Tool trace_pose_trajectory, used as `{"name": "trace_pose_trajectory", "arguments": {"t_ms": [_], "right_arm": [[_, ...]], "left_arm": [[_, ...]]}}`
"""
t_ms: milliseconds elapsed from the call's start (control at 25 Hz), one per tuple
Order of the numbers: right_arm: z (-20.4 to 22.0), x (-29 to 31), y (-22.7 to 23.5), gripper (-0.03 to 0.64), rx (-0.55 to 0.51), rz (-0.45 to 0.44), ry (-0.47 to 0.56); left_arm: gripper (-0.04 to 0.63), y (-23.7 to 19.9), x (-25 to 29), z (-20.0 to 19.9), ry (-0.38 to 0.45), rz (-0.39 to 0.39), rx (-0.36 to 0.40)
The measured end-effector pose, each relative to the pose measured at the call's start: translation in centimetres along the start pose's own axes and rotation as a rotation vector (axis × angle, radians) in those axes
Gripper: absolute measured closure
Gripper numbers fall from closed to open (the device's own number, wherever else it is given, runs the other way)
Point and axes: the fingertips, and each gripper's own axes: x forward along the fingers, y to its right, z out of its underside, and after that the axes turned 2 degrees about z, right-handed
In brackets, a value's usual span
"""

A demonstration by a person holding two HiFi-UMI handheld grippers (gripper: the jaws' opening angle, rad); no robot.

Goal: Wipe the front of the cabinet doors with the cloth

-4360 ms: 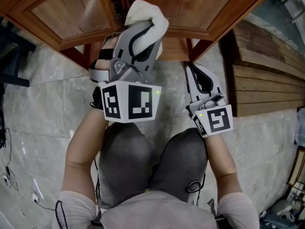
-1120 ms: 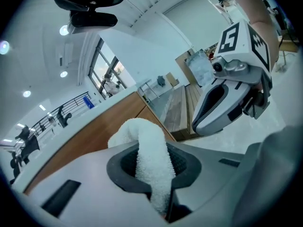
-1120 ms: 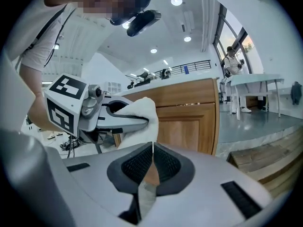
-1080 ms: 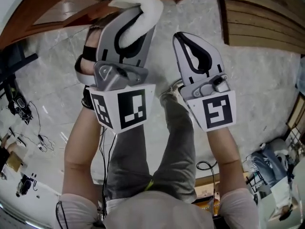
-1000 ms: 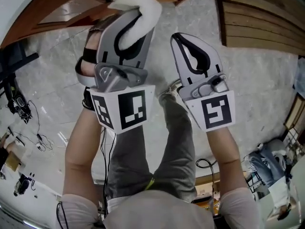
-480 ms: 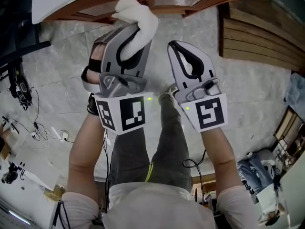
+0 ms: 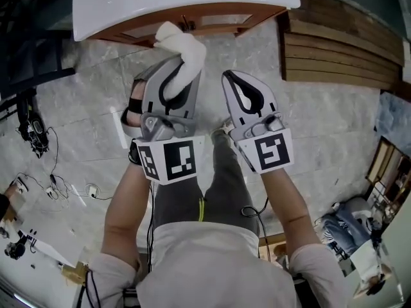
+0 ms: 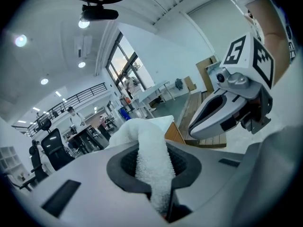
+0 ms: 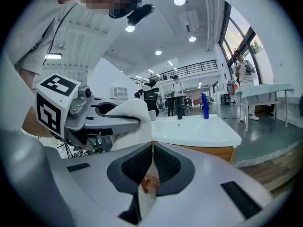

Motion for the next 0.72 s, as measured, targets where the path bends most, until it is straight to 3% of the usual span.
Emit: {"name": "trace_pose_trajectory", "arguments": {"t_ms": [720], "right_arm": [[-7.2,-2.7,1.6,0.578,0.006,0.075,0.001]], "left_arm": [[0.523,-4.9,-3.4,-6.1,0.03,-0.028,-0.006]]}}
